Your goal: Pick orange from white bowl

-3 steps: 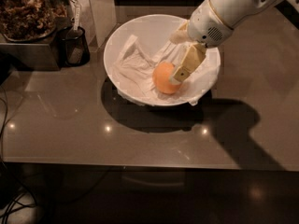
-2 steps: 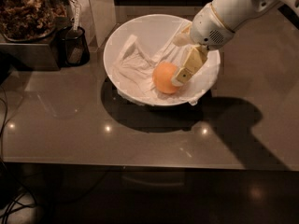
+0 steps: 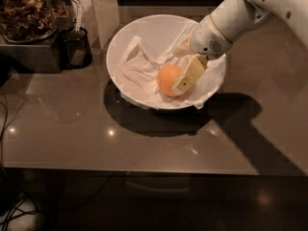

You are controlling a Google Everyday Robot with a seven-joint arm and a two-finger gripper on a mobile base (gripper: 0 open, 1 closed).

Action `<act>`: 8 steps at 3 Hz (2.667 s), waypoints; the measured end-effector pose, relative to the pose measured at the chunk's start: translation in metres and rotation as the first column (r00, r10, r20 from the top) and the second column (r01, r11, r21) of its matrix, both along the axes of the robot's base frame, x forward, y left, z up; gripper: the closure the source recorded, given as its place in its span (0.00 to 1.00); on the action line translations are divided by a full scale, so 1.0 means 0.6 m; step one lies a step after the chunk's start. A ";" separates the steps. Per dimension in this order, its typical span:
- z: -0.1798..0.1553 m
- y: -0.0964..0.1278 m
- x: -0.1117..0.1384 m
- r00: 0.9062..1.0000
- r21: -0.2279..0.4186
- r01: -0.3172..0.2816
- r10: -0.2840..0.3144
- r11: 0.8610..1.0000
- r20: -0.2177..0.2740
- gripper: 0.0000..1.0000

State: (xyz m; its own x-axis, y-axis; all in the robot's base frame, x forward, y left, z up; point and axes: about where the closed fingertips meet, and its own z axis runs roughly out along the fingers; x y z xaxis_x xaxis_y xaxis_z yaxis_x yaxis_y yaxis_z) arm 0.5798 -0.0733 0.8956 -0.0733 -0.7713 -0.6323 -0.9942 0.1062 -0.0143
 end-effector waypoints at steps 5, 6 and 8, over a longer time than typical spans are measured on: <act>-0.068 0.025 0.014 0.998 -0.046 -0.038 0.036 0.998 -0.049 0.80; -0.064 0.027 0.015 0.998 -0.046 -0.038 0.036 0.998 -0.049 1.00; 0.006 0.021 -0.022 0.995 0.027 -0.101 0.100 0.995 0.030 1.00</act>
Offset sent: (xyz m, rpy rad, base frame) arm 0.0096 0.0329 -0.0280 0.0288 0.0384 0.0574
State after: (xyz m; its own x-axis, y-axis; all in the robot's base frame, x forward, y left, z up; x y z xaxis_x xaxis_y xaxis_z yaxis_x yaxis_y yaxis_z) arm 0.5668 -0.0608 0.8995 0.0218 -0.7552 -0.6551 -0.9991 0.0069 -0.0411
